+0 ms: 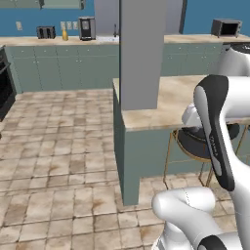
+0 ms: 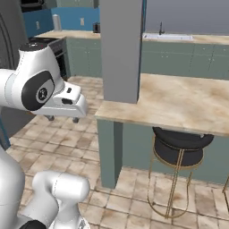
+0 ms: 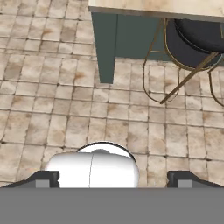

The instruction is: There is a tray on the dining counter. Grab the cup, mug, and pitcher and place them on the tray. The pitcher may be placed next to the tray if it cannot fit the tray.

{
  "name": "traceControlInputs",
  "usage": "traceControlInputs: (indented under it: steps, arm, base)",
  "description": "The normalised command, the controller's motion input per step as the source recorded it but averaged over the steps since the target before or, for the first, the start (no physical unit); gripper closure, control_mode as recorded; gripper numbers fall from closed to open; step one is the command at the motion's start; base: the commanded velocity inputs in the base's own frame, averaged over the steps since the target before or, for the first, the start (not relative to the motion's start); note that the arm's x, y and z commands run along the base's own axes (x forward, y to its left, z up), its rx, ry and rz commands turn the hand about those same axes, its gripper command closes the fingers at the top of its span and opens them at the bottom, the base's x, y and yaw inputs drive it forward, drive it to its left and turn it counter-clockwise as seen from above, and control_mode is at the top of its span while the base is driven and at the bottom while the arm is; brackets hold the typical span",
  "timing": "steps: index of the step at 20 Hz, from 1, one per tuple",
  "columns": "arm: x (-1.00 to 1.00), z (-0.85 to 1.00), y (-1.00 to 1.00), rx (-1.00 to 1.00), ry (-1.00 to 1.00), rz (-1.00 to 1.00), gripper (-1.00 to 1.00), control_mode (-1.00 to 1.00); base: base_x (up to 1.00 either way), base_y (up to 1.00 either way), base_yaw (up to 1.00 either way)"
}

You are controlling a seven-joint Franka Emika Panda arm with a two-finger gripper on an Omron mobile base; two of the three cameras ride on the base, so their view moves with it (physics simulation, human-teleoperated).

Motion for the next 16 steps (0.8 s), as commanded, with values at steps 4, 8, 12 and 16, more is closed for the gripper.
traceControlInputs:
  steps: [4,8,12,16]
  arm:
    - [0.00,0.00,0.00,0.00,0.00,0.00,-1.00,1.00]
    - [0.00,0.00,0.00,0.00,0.00,0.00,-1.00,1.00]
    - [0.00,0.00,0.00,0.00,0.00,0.00,-1.00,1.00]
    - [0.00,0.00,0.00,0.00,0.00,0.00,-1.00,1.00]
  base:
    - [0.19,1.00,-0.08]
    - [0.24,1.00,-0.06]
    - [0.40,1.00,-0.04]
    - [0.44,1.00,-0.02]
